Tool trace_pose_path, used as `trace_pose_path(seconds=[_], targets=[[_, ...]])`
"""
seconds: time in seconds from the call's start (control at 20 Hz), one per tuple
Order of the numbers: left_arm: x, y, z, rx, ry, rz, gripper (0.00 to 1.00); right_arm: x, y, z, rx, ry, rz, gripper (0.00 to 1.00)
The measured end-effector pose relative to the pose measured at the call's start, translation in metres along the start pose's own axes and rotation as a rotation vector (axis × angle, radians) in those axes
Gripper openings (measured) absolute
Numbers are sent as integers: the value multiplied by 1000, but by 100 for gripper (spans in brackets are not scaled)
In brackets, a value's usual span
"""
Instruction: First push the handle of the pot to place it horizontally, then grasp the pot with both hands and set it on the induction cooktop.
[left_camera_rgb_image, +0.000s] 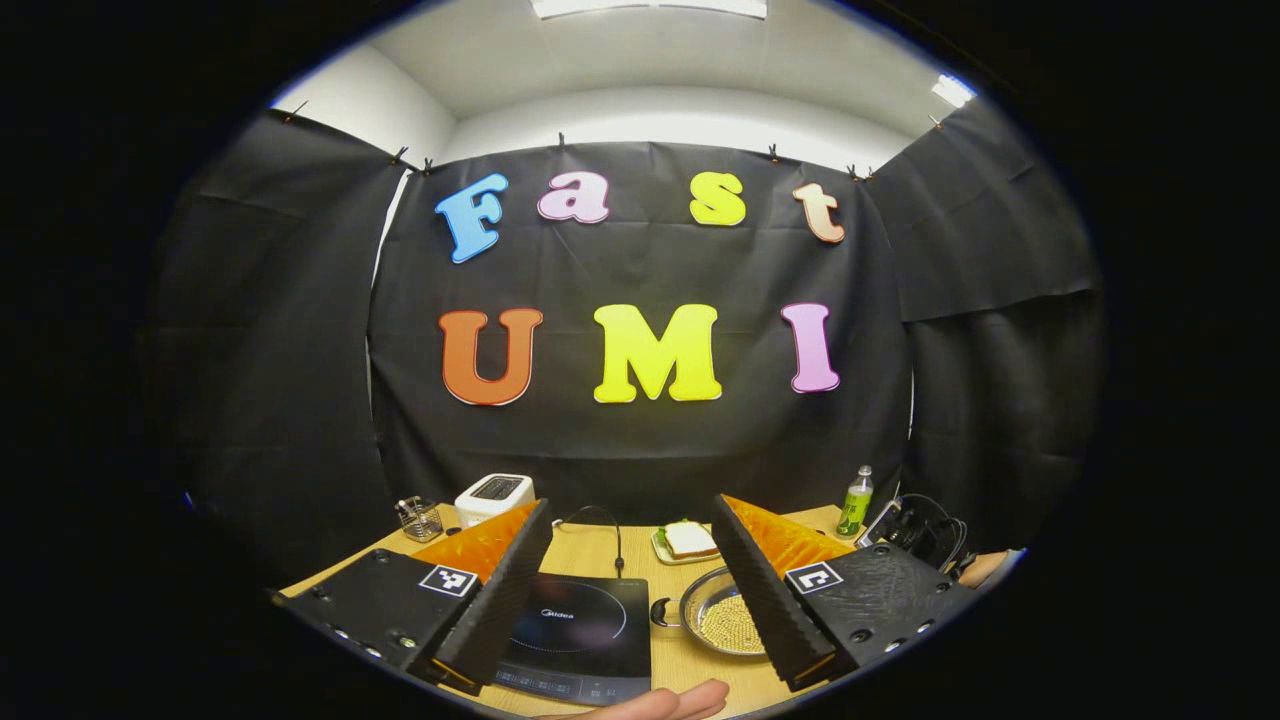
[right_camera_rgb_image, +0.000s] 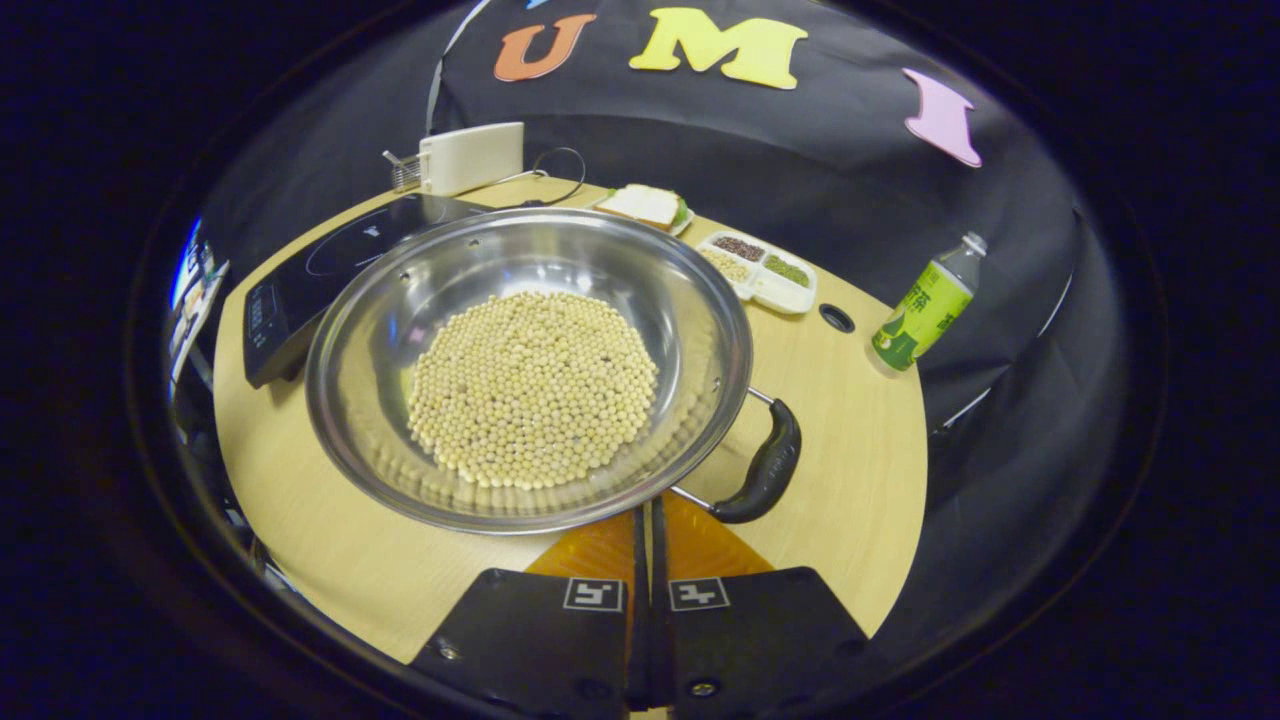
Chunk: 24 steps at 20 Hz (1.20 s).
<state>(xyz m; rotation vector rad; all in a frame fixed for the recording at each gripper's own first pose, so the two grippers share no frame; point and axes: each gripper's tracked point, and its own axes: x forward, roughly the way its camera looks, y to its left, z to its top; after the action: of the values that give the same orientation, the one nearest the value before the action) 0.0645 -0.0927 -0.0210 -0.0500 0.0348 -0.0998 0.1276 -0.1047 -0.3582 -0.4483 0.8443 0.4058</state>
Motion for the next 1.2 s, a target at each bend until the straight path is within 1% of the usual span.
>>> trace_pose_path(seconds=[0.1, 0.15, 0.2, 0.25, 0.4, 0.55, 0.65, 0.75, 0.8, 0.85, 0.9, 0.95, 1.0, 1.05, 1.1, 1.2], targets=[[3, -4, -10, -39, 11, -36, 96, 0, -4, 3, 17, -9, -21, 4], [5, -6, -15, -62, 20, -53, 96, 0, -9, 4, 24, -16, -37, 0], [6, -6, -21, -81, 33, -63, 96, 0, -11, 4, 38, -22, -44, 7], [9, -5, -29, -90, 47, -70, 96, 1, -10, 3, 56, -27, -45, 4], [16, -3, -54, -84, 95, -72, 95, -4, -16, -2, 127, -31, -83, 4], [24, -8, -86, -59, 164, -81, 95, -14, -15, -3, 202, -64, -104, 4], [30, -9, -104, -37, 207, -83, 95, -24, -17, 0, 243, -96, -132, 4], [36, -10, -119, -44, 241, -84, 95, -35, -18, 3, 284, -127, -152, 6], [38, -12, -126, -49, 260, -90, 95, -40, -16, 5, 299, -137, -155, 10], [41, -14, -134, -53, 283, -95, 95, -43, -16, 4, 306, -146, -164, 11], [43, -15, -140, -52, 301, -101, 95, -48, -17, 5, 312, -157, -173, 24], [46, -16, -144, -48, 316, -105, 95, -52, -19, 6, 320, -166, -186, 30], [49, -16, -148, -42, 327, -106, 95, -55, -21, 7, 327, -182, -197, 52], [51, -17, -153, -38, 337, -106, 96, -58, -21, 7, 335, -188, -205, 63], [54, -18, -157, -34, 346, -105, 95, -61, -20, 8, 342, -197, -205, 68], [58, -20, -167, -41, 371, -103, 95, -66, -20, 11, 353, -219, -209, 69]])
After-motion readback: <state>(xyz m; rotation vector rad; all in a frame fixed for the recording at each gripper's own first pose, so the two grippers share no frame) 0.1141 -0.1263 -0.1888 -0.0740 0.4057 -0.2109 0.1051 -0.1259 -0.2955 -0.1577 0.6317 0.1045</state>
